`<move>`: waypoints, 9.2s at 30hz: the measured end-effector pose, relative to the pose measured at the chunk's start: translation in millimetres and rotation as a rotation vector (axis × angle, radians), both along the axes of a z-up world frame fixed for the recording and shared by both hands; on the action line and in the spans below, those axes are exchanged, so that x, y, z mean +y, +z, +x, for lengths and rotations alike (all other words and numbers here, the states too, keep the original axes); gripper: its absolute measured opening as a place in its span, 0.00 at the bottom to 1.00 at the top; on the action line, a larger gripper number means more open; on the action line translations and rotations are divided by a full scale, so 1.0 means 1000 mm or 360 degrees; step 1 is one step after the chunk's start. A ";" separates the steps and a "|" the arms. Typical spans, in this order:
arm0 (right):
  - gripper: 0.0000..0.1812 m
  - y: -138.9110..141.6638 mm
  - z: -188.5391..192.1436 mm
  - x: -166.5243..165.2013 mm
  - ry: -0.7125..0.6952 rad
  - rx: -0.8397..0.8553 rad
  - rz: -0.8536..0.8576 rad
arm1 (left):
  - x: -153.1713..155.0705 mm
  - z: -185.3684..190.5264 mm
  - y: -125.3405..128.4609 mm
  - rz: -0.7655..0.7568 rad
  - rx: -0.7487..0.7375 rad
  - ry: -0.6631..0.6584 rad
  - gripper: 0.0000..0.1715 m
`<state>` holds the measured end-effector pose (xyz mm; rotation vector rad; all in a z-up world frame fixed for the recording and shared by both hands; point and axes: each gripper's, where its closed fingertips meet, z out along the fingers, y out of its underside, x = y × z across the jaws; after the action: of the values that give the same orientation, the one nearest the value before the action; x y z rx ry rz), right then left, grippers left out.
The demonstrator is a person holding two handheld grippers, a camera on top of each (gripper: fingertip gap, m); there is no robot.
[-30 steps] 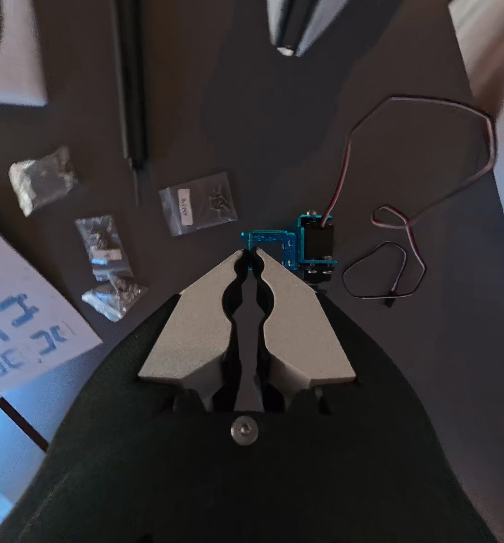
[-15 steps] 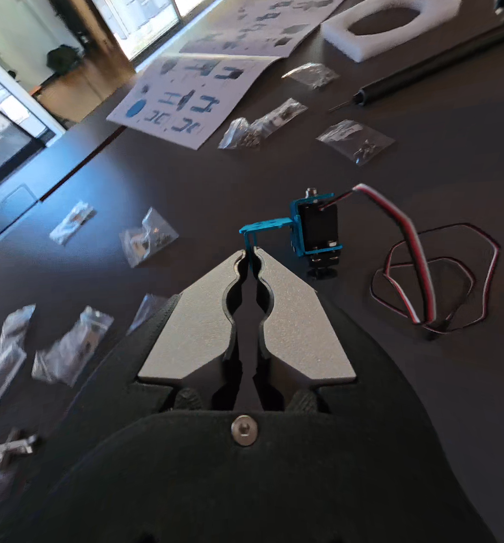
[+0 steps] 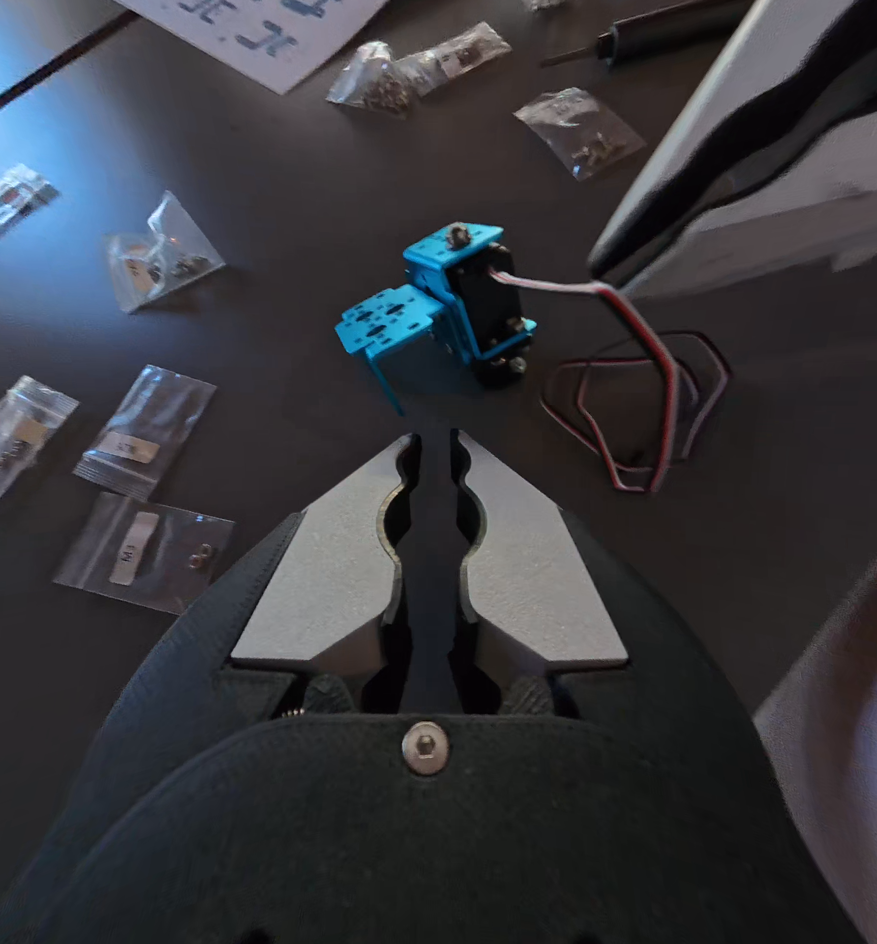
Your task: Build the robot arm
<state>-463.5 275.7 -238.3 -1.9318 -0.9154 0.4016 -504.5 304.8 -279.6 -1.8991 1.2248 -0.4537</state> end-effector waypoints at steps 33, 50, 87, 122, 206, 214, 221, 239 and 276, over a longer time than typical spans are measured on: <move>0.04 -0.015 -0.015 0.027 -0.0482 -0.0131 -0.0090 | 0.012 0.033 0.025 -0.0518 -0.0216 -0.1353 0.24; 0.07 -0.008 -0.012 0.011 -0.0438 -0.0035 0.0082 | 0.007 0.031 0.026 -0.0463 -0.0214 -0.1320 0.21; 0.14 -0.018 -0.007 0.017 -0.0811 -0.0182 0.0114 | 0.009 0.044 0.027 -0.0417 -0.0202 -0.1026 0.18; 0.13 -0.018 -0.005 0.018 -0.0821 -0.0261 0.0122 | 0.007 0.044 0.026 -0.0380 -0.0185 -0.1040 0.15; 0.15 -0.021 -0.005 0.020 -0.0840 -0.0386 0.0160 | 0.010 0.046 0.027 -0.0401 -0.0205 -0.1012 0.14; 0.11 -0.017 -0.001 0.019 -0.0849 -0.0337 0.0167 | 0.009 0.046 0.028 -0.0402 -0.0211 -0.1010 0.14; 0.14 -0.020 -0.003 0.020 -0.0840 -0.0383 0.0169 | 0.010 0.047 0.028 -0.0409 -0.0216 -0.1004 0.14; 0.16 -0.021 -0.004 0.020 -0.0859 -0.0408 0.0169 | 0.010 0.047 0.028 -0.0419 -0.0222 -0.1000 0.14; 0.16 -0.019 0.020 0.019 -0.0991 -0.0355 0.0137 | 0.014 0.053 0.028 -0.0364 -0.0233 -0.0936 0.14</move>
<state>-444.0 295.2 -256.9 -2.0855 -0.4135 -0.2179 -451.5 318.9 -251.6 -1.6223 1.6816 -1.0615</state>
